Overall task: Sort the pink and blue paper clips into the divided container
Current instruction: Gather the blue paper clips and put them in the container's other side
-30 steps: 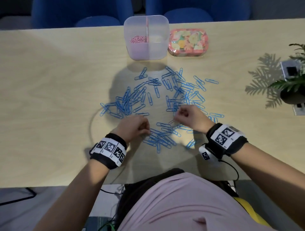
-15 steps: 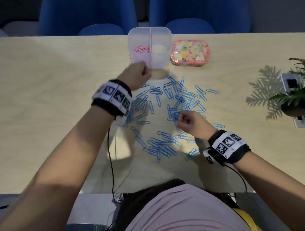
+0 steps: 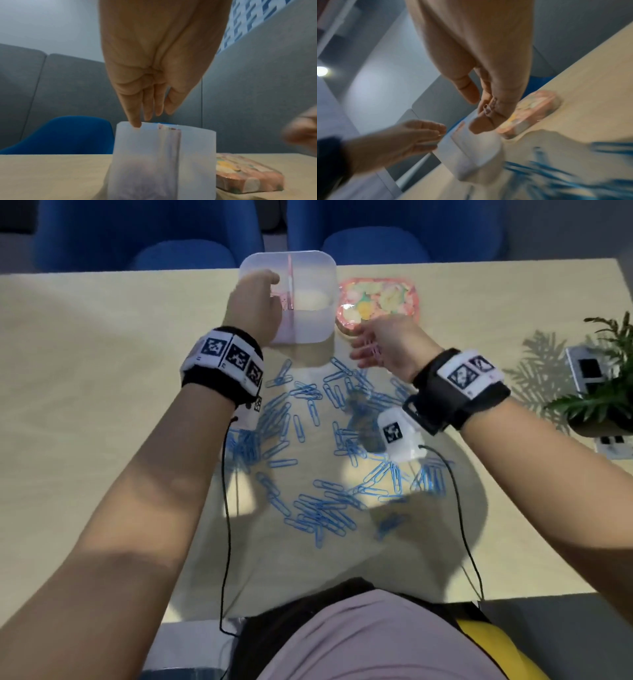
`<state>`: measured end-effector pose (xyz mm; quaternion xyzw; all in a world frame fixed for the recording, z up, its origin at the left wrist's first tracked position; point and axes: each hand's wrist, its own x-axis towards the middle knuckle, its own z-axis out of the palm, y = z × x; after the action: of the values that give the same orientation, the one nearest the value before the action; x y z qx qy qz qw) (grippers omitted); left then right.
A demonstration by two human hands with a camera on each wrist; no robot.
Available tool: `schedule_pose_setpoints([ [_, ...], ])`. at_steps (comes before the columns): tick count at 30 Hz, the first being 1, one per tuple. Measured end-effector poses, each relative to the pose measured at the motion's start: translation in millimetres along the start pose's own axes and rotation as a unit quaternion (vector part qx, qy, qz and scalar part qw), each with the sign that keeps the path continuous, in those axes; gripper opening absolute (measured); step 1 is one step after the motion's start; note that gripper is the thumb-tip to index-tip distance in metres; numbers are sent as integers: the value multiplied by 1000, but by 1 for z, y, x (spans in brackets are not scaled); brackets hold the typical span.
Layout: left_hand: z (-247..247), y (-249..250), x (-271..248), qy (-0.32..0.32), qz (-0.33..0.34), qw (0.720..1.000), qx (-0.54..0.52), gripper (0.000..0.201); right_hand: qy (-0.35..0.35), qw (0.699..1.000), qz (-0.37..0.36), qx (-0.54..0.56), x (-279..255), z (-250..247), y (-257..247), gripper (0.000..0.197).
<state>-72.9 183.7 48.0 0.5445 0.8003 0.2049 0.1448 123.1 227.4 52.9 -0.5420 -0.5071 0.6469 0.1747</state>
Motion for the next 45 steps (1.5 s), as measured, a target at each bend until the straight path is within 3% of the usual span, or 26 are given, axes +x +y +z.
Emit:
schedule_pose_setpoints([
  [3,-4,-18,-48,45,52,996,-48,41,-52,995,8,88,25,35,-38,20],
  [6,-1,-51,-104,-10,-20,997,-67,48,-102,987,-8,126,40,75,-64,33],
  [9,3,-84,-154,-60,-122,990,-38,56,-113,993,0,47,57,104,-76,32],
  [12,6,-110,-182,-87,-150,985,2,63,-124,991,10,-46,71,110,-76,20],
  [15,9,-120,-195,-121,-140,983,-3,66,-65,989,-83,-107,64,106,-63,26],
  [17,13,-115,-201,-128,-136,982,13,62,-23,973,-178,-146,45,103,-39,18],
  [19,21,-110,-206,-143,-115,982,39,62,-33,947,-248,-203,20,98,-2,25],
  [21,29,-104,-208,-176,-91,978,64,64,-111,902,-279,-310,-4,98,36,37],
  [23,35,-94,-209,-196,-73,975,70,58,-205,823,-295,-439,-18,107,67,50],
  [25,36,-78,-215,-200,-49,976,70,58,-244,728,-303,-564,-23,114,85,55],
  [27,33,-65,-223,-190,-20,981,47,57,-241,673,-305,-629,-27,112,96,52],
  [28,32,-64,-228,-183,-19,983,22,59,-229,663,-308,-643,-31,107,99,51],
  [29,31,-66,-232,-169,-29,985,-7,63,-217,670,-311,-638,-34,99,104,49],
  [30,30,-71,-235,-148,-51,987,-34,66,-208,696,-317,-610,-37,89,106,47],
  [33,26,-85,-238,-89,-142,984,-67,74,-133,824,-310,-454,-34,62,100,47],
  [34,25,-86,-235,-79,-166,981,-59,80,-91,855,-299,-413,-27,57,93,48],
  [35,24,-85,-231,-78,-185,978,-49,87,-50,868,-281,-407,-21,54,85,45],
  [37,27,-78,-221,-105,-197,974,-38,101,-4,835,-248,-491,-3,57,68,37],
  [40,35,-71,-203,-155,-151,976,5,120,-49,767,-221,-600,24,80,56,34],
  [41,37,-71,-196,-171,-134,975,34,122,-67,763,-222,-603,31,88,55,35],
  [43,41,-73,-185,-176,-103,976,80,121,-116,746,-239,-610,34,104,57,39],
  [45,44,-75,-179,-168,-80,979,87,104,-167,723,-266,-615,24,115,63,46],
])
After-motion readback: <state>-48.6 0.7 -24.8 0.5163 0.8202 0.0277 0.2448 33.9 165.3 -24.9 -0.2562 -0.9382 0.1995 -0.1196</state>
